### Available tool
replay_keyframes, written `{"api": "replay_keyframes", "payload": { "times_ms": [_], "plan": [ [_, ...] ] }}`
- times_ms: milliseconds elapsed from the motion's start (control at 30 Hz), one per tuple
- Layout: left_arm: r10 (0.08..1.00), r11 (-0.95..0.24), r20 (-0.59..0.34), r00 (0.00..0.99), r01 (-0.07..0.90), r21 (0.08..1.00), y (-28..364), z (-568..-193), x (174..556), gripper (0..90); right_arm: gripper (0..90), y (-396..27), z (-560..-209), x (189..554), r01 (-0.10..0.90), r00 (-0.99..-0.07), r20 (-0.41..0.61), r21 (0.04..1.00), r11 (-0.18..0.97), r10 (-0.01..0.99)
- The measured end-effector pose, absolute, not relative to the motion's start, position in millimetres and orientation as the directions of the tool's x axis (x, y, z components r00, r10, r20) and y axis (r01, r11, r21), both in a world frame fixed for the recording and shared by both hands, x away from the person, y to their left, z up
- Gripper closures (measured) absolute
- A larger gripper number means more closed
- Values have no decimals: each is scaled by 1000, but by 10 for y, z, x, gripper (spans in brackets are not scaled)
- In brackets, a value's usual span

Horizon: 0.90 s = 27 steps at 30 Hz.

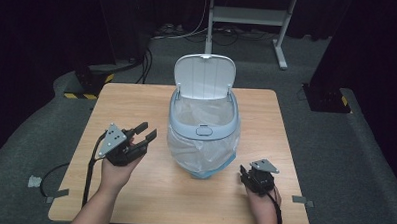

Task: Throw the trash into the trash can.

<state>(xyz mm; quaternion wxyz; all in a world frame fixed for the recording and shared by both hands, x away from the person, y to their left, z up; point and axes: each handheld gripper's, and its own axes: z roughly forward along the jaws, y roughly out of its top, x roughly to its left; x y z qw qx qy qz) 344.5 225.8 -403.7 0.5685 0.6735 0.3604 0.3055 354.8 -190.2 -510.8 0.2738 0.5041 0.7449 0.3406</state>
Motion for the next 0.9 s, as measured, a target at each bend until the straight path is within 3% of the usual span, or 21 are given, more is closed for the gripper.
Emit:
{"api": "replay_keyframes", "payload": {
  "times_ms": [267,467,633,833,900],
  "plan": [
    [848,-149,10,531,220,964,2142,-4424,3677,660,643,-1774,-4807,3595,504,-355,-24,837,213,935],
    [859,-133,-15,513,252,959,2011,-4577,3863,777,680,-1728,-4619,3879,444,-331,-71,868,222,941],
    [866,-95,-74,495,306,947,1911,-4658,4071,820,701,-1685,-4499,4099,411,-321,-76,887,211,944],
    [855,-99,-80,513,312,945,1729,-4677,4166,840,718,-1560,-4344,4271,386,-367,-58,899,209,928],
    [854,-96,-80,515,307,947,1703,-4684,4160,893,728,-1507,-4342,4273,372,-391,-53,904,210,919]
  ]
}}
